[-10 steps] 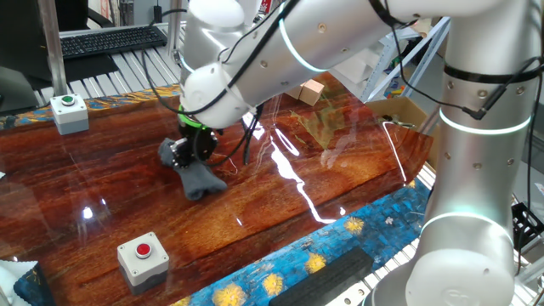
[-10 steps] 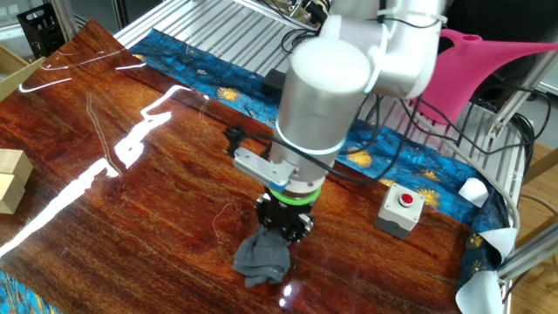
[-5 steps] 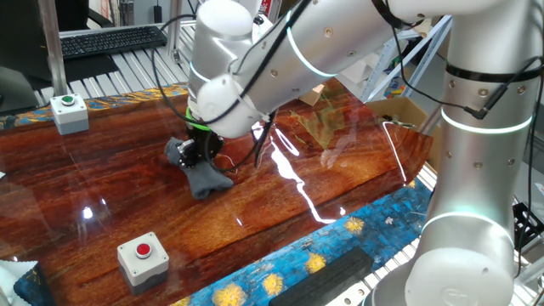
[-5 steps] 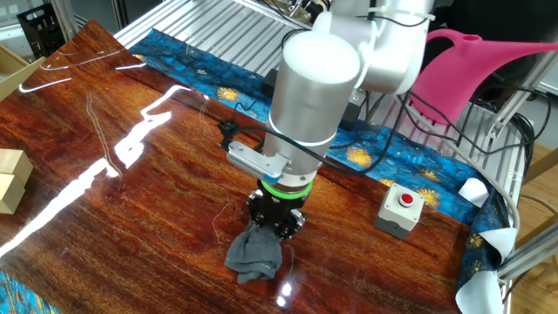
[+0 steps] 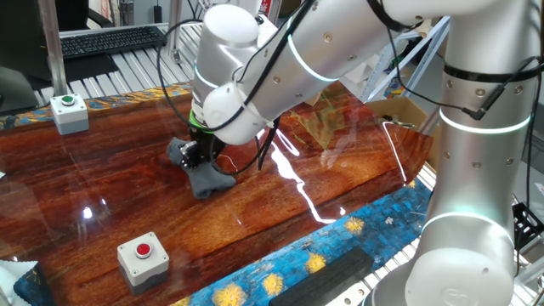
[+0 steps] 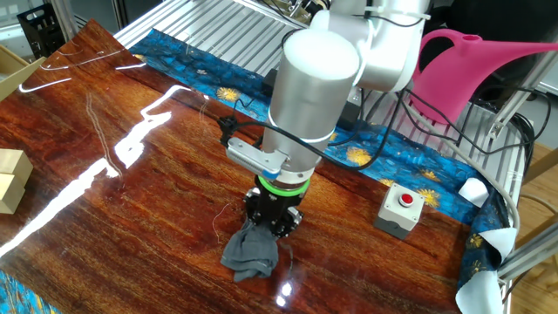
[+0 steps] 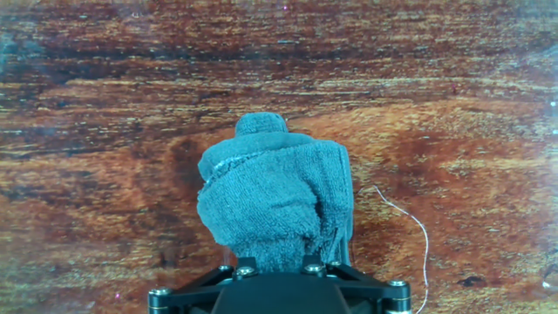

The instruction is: Clean the table with a cloth

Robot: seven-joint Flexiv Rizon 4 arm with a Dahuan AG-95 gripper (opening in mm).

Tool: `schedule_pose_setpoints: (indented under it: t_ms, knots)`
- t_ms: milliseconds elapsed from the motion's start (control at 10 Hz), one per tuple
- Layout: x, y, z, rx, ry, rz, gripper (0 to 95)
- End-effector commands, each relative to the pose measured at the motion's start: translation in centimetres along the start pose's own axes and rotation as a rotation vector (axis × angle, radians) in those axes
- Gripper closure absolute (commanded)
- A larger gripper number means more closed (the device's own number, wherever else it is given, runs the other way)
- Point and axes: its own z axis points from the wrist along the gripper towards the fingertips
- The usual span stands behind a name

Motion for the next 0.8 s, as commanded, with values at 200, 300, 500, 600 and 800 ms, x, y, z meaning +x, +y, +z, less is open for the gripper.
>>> schedule_pose_setpoints:
  t_ms: [200,300,500,600,800]
  knots:
    - [-0.7,-0.5,0.0,-0.006,0.010,-0.018,95.0]
    - [-0.9,-0.8,0.2,-0.007,0.009,-0.018,95.0]
    - [-1.2,-1.2,0.6,-0.006,0.011,-0.021,95.0]
    - [-1.4,-1.3,0.6,-0.006,0.012,-0.024,95.0]
    - [-1.7,-1.7,0.5,-0.014,0.011,-0.031,95.0]
